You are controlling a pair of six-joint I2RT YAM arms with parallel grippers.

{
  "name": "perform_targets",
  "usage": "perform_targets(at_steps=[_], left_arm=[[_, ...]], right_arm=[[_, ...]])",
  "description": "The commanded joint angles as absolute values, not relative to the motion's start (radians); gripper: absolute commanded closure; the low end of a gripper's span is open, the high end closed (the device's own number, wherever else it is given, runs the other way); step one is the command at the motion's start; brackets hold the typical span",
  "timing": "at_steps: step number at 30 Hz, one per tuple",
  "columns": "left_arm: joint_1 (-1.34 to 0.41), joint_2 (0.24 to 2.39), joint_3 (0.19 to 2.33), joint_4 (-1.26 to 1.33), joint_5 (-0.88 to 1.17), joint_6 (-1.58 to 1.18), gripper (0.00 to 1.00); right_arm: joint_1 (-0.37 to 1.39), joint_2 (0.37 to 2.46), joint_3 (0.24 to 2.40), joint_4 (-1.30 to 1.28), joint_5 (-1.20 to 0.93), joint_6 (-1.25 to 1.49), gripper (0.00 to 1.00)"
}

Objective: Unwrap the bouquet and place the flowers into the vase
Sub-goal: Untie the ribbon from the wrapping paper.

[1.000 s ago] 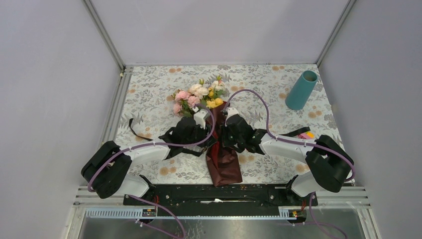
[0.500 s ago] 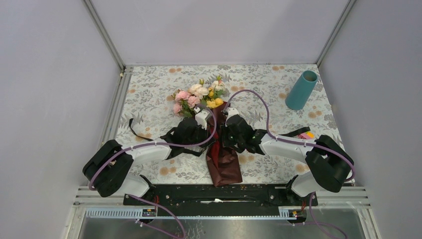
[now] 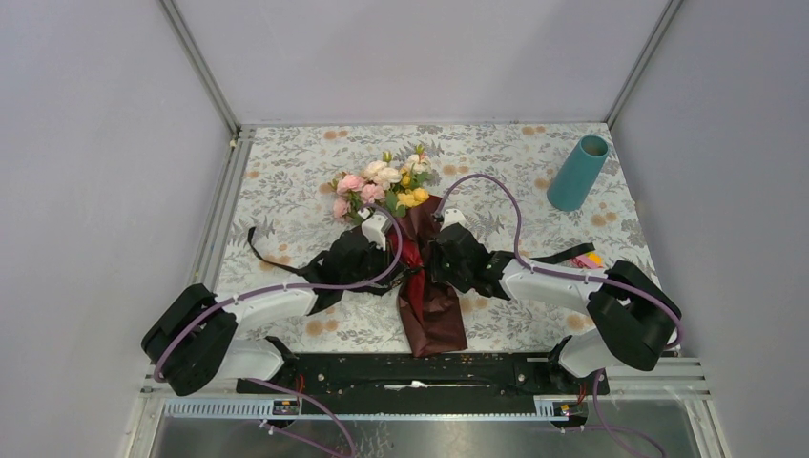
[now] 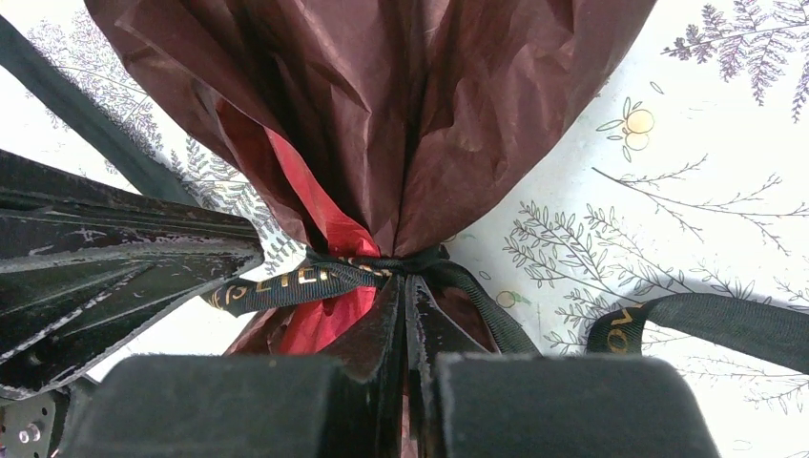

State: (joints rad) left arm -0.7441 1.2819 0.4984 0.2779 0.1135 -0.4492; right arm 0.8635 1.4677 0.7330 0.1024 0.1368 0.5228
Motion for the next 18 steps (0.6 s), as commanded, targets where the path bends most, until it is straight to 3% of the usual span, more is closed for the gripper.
perform_targets(at_steps=[1,3,10,18], left_arm=[[-0.746,1.237,0.480,0.337,0.104,-0.468,1.00],[-0.746,1.245,0.485,0.362,0.138,-0.460,0.98],[-0.747,1.335,0.559,0.395,0.223,-0.416,0.74],[-0.747,1.398,0.601,0.369,0.183,-0.379,0.70]], right_arm=[[0.857,1.432,0.718,0.107,0.171,0.530,1.00],[0.858,1.430,0.717,0.115,0.157,0.527,1.00],[0.857,1.425,0.713,0.126,0.131,0.526,1.00],[0.858,1.422,0.714,0.126,0.116,0.521,1.00]])
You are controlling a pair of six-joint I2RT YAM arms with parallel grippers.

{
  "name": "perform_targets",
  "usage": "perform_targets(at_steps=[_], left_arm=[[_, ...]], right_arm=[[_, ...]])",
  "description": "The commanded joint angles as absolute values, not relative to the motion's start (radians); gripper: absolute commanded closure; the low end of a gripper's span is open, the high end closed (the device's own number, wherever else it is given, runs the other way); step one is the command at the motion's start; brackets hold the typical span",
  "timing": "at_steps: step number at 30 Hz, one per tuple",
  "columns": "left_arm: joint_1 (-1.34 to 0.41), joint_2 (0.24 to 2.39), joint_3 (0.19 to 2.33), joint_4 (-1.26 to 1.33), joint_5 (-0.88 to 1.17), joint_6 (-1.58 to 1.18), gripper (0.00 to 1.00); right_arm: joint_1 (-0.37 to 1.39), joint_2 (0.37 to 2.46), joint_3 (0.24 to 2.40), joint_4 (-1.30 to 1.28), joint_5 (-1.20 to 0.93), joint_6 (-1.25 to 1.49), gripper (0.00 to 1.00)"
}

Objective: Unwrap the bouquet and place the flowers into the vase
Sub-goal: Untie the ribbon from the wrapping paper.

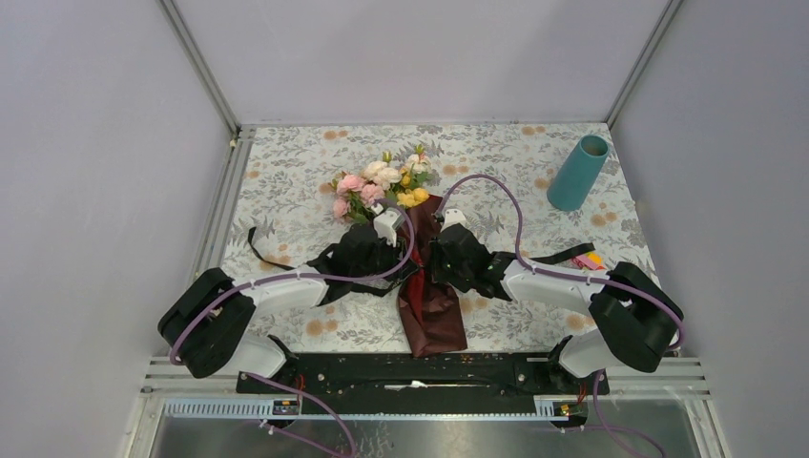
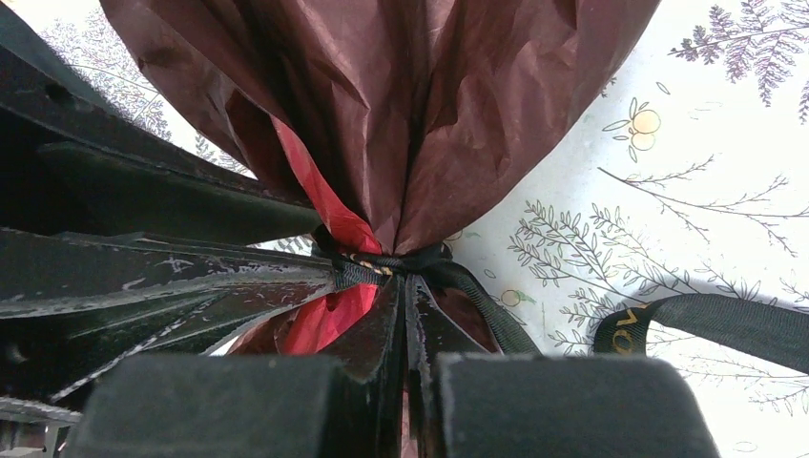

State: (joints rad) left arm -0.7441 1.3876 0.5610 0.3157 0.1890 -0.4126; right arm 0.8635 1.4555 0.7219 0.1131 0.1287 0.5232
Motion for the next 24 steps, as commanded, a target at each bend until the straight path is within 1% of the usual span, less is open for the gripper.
perform_targets(at_steps=[1,10,12,16,17,24], left_arm=[[-0.748,1.401,0.603,0.365,0.179,-0.374,0.69],[-0.757,1.440,0.617,0.352,0.173,-0.361,0.66],[-0.759,1.444,0.620,0.351,0.176,-0.360,0.72],[-0.763,1.435,0.614,0.354,0.164,-0.368,0.96],[-0.764,1.430,0.610,0.356,0.159,-0.372,1.00],[-0.765,1.383,0.574,0.362,0.144,-0.420,1.00]], right_arm=[[0.858,1.424,0.715,0.126,0.115,0.520,1.00],[0.857,1.437,0.724,0.131,0.101,0.519,1.00],[0.857,1.437,0.724,0.132,0.101,0.521,1.00],[0.857,1.431,0.721,0.132,0.121,0.522,1.00],[0.857,1.427,0.715,0.132,0.131,0.523,1.00],[0.857,1.416,0.679,0.146,0.216,0.538,1.00]])
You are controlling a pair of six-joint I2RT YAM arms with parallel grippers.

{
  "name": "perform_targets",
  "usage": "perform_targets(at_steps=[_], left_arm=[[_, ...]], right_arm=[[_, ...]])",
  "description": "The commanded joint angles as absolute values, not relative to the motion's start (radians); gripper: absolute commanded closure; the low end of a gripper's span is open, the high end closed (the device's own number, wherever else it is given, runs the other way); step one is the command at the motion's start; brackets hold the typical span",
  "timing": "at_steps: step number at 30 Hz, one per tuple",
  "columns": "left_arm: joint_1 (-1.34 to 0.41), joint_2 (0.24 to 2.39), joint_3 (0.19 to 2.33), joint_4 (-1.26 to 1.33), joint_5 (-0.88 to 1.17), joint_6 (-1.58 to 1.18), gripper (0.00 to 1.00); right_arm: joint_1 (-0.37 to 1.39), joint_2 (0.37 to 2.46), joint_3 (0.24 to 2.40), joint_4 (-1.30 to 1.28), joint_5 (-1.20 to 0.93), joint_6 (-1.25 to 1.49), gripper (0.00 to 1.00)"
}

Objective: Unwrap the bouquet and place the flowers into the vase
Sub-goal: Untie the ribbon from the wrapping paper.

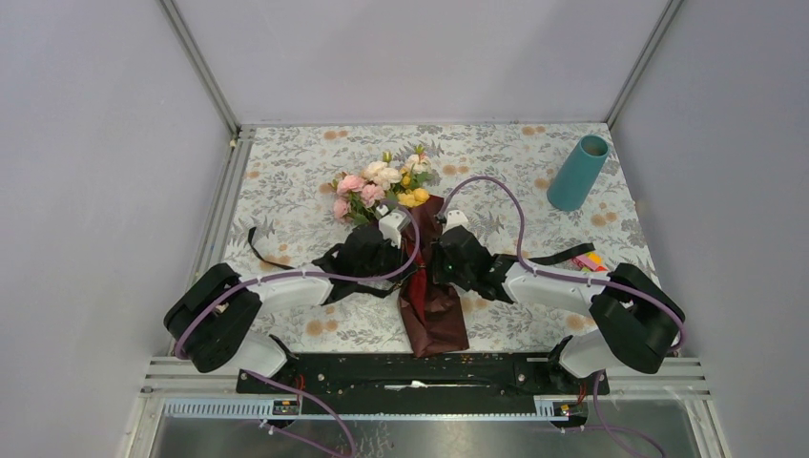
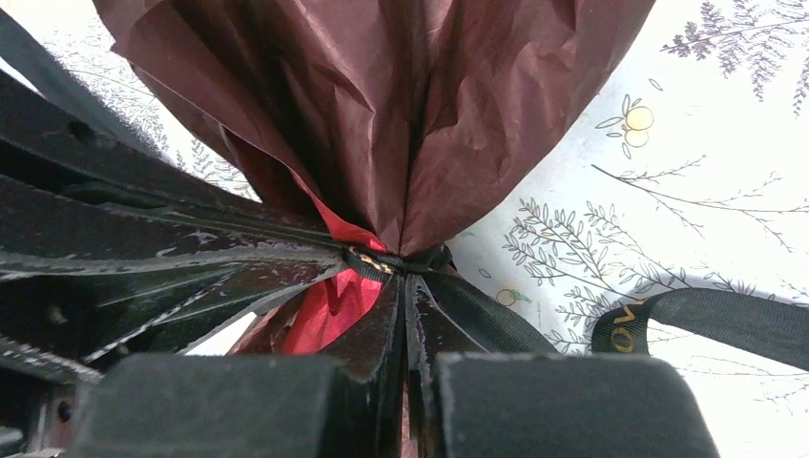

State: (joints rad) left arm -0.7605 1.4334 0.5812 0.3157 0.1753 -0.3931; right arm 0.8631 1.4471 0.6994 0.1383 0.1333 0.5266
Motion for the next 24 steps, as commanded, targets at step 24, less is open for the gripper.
perform_targets(at_steps=[24], left_arm=[[-0.764,1.216,0.474,0.321,0.077,-0.476,1.00]], right_arm=[[0.820,1.235,0.624,0.079,0.205,0.503,0.63]])
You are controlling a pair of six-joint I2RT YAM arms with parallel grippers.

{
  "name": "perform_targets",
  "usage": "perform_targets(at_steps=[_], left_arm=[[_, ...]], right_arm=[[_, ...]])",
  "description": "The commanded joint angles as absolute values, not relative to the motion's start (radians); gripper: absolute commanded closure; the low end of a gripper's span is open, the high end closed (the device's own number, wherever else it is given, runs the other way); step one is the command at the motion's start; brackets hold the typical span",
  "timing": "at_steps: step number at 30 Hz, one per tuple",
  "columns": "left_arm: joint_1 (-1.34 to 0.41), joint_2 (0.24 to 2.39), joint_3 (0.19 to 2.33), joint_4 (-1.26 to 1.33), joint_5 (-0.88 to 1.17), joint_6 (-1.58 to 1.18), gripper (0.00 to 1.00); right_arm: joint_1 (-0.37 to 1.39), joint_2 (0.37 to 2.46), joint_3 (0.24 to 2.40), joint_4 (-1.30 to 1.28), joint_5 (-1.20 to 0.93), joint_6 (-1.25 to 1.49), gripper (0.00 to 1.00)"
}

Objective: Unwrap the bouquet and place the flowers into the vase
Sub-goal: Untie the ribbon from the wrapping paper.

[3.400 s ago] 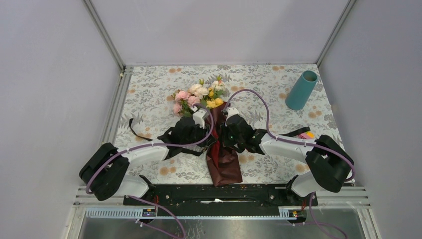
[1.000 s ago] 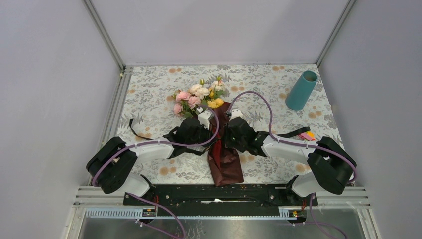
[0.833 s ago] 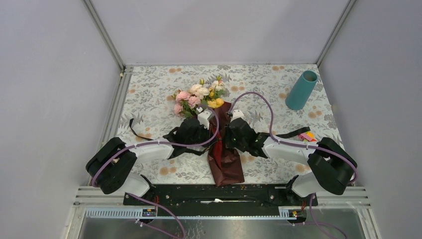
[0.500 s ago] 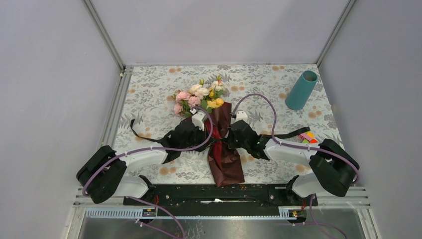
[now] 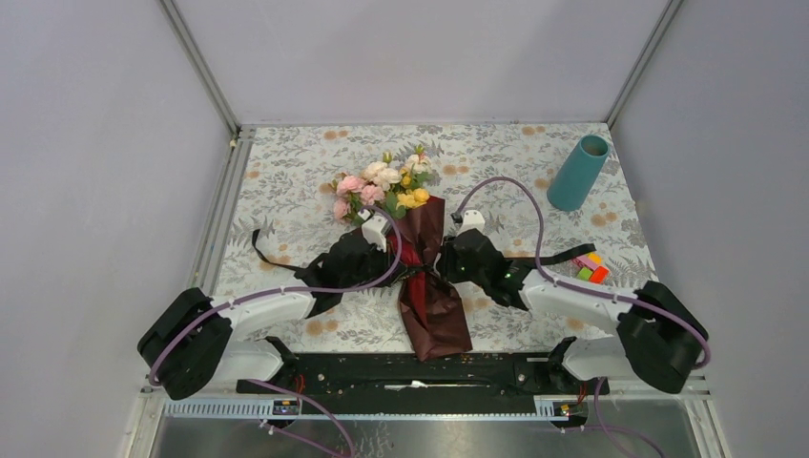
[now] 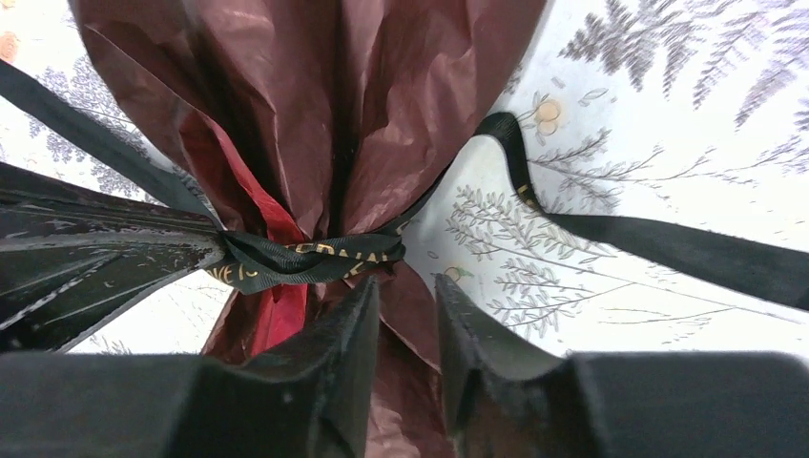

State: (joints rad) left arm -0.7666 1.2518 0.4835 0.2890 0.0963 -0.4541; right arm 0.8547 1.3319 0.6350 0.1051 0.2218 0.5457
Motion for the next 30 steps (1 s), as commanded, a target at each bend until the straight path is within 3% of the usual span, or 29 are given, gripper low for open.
perform_targets(at_steps=[1,4,9,24,30], left_arm=[[-0.765,1.213,0.474,0.319,0.078,-0.480,1.00],[-0.765,1.205,0.472,0.314,0.077,-0.492,1.00],[-0.765,1.194,0.469,0.303,0.074,-0.514,1.00],[-0.765,1.192,0.472,0.250,0.041,-0.531,1.00],[-0.765,1.192,0.475,0.240,0.041,-0.529,1.00]], right_arm=[[0.803,1.213,0.620,0.080,0.166,0.485,0.57],[0.749,1.178,0.620,0.080,-0.002,0.406,0.44],[0.699,1.214,0.673,0.051,-0.172,0.287,0.40],[0.688,1.469,0.853,0.059,-0.314,0.191,0.57],[0.689,1.502,0.856,0.065,-0.359,0.180,0.58]])
